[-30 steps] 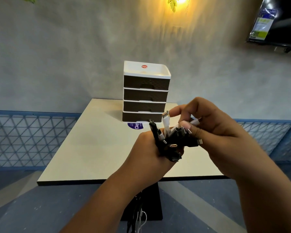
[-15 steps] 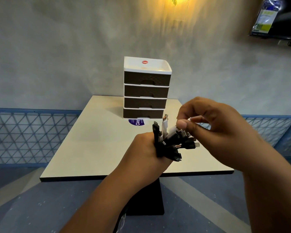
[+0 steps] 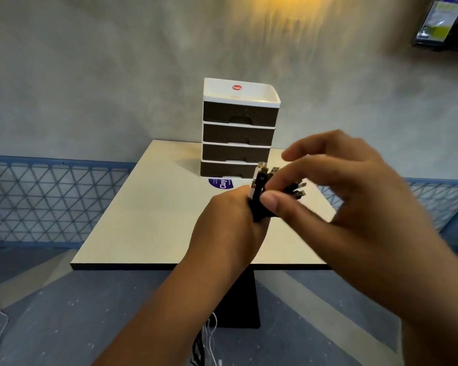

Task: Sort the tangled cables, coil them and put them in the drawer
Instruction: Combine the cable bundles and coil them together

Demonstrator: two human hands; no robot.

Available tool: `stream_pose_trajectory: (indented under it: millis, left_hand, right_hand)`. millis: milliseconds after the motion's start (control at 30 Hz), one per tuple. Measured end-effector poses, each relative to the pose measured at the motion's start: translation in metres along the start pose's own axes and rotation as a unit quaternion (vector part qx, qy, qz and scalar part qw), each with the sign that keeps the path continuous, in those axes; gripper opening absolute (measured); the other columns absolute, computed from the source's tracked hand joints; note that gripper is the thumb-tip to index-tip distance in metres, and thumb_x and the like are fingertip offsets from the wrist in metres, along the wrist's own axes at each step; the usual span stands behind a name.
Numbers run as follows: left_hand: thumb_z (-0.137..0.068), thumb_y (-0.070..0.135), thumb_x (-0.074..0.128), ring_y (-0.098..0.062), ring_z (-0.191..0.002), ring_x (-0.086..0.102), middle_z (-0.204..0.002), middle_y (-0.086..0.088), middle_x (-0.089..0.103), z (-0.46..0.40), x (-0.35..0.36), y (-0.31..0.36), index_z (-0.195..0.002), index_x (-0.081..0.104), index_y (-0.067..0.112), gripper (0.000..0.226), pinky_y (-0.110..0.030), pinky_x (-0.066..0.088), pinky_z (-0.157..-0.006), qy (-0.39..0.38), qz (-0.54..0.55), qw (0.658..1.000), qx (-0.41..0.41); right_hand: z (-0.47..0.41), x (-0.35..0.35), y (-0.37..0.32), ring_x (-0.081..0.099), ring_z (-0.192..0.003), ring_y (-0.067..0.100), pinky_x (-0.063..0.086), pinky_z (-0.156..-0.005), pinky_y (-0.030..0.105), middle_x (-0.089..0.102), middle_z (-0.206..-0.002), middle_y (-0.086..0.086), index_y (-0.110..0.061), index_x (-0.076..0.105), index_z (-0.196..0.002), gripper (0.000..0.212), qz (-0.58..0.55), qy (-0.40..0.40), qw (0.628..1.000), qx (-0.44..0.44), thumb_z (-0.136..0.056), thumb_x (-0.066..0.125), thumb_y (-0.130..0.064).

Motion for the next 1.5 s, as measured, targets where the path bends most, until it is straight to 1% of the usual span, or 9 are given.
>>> stream_pose_trajectory:
  millis: [133,333,700,900,1033,1133,1267,1367,1500]
  left_hand:
    - [-0.097,0.028,0.047,-0.013,-0.066,0.046,-0.083,0.004,0.061,-0.006,0.005,0.004,-0.098,0.063,0.024,0.016,-0.017,0.034,-0.053,-0.001,-0.051,0.999,-0.007]
    - [-0.097,0.025,0.049,-0.012,-0.062,0.044,-0.079,0.006,0.055,-0.009,0.006,0.009,-0.095,0.059,0.025,0.010,-0.018,0.032,-0.052,0.011,-0.030,0.999,-0.041]
    - [-0.095,0.023,0.050,-0.021,-0.075,0.056,-0.089,-0.001,0.067,-0.010,0.004,0.008,-0.098,0.064,0.020,0.015,-0.031,0.047,-0.062,0.021,-0.037,0.998,-0.043]
    - [-0.094,0.028,0.052,-0.020,-0.075,0.057,-0.078,0.007,0.057,-0.008,0.000,0.013,-0.099,0.066,0.024,0.016,-0.029,0.047,-0.061,0.036,0.014,0.999,-0.032]
    - [-0.095,0.033,0.051,-0.015,-0.068,0.055,-0.070,0.011,0.054,-0.008,-0.002,0.014,-0.088,0.061,0.030,0.013,-0.024,0.041,-0.053,0.039,0.036,0.998,-0.020]
    - [-0.095,0.038,0.054,-0.012,-0.064,0.054,-0.065,0.013,0.053,-0.007,0.003,0.008,-0.076,0.053,0.032,0.020,-0.023,0.035,-0.051,0.033,0.047,0.998,-0.025]
    - [-0.094,0.038,0.059,-0.016,-0.071,0.059,-0.073,0.009,0.060,-0.008,0.007,0.008,-0.091,0.065,0.026,0.014,-0.027,0.047,-0.060,0.031,0.074,0.997,-0.020]
    - [-0.093,0.034,0.060,-0.014,-0.065,0.055,-0.065,0.012,0.055,-0.010,0.009,0.005,-0.075,0.055,0.029,0.019,-0.026,0.042,-0.054,0.026,0.079,0.996,-0.030]
    - [-0.091,0.031,0.063,-0.010,-0.047,0.043,-0.047,0.011,0.050,-0.008,0.015,0.001,-0.059,0.047,0.025,0.037,-0.018,0.027,-0.043,0.016,0.113,0.993,-0.035]
  right_hand:
    - [0.003,0.020,0.008,0.050,-0.106,0.020,0.050,-0.077,0.043,0.057,-0.107,-0.010,-0.033,0.072,-0.090,0.011,0.091,0.007,0.995,0.029,-0.080,0.073,-0.033]
    - [0.007,0.021,0.013,0.053,-0.106,0.027,0.049,-0.075,0.045,0.060,-0.114,0.001,-0.026,0.073,-0.092,0.018,0.109,0.077,0.989,0.065,-0.076,0.081,-0.025]
    - [0.000,0.031,0.026,0.043,-0.126,0.023,0.047,-0.090,0.053,0.055,-0.133,-0.003,-0.029,0.072,-0.088,0.012,0.053,0.040,0.995,0.077,-0.078,0.079,-0.030]
    - [-0.004,0.034,0.031,0.049,-0.118,0.013,0.044,-0.095,0.031,0.052,-0.119,-0.013,-0.038,0.064,-0.080,0.019,-0.088,0.035,0.990,0.109,-0.081,0.077,-0.025]
    - [-0.005,0.032,0.028,0.052,-0.109,0.000,0.037,-0.084,0.004,0.051,-0.117,-0.010,-0.034,0.063,-0.079,0.019,-0.118,0.068,0.983,0.123,-0.082,0.076,-0.019]
    - [-0.008,0.021,0.029,0.049,-0.107,-0.012,0.033,-0.081,-0.004,0.051,-0.119,-0.009,-0.034,0.062,-0.080,0.010,-0.138,0.101,0.976,0.136,-0.083,0.070,-0.029]
    - [-0.014,0.014,0.036,0.053,-0.109,-0.007,0.037,-0.086,0.008,0.054,-0.118,-0.014,-0.035,0.062,-0.079,0.006,-0.153,0.093,0.973,0.143,-0.081,0.065,-0.040]
    - [-0.016,0.004,0.041,0.056,-0.110,-0.002,0.042,-0.092,0.021,0.059,-0.114,-0.009,-0.033,0.061,-0.080,0.004,-0.181,0.134,0.965,0.134,-0.081,0.064,-0.034]
    - [-0.021,-0.014,0.047,0.060,-0.110,0.002,0.043,-0.090,0.023,0.065,-0.111,-0.009,-0.031,0.063,-0.082,0.006,-0.212,0.134,0.958,0.142,-0.080,0.065,-0.037]
Point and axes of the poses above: each hand's wrist, its own z-axis away from the middle knuckle, its own x-axis out of the palm, y = z × x, the point moved 5 cm from there along -z, towards the middle knuckle
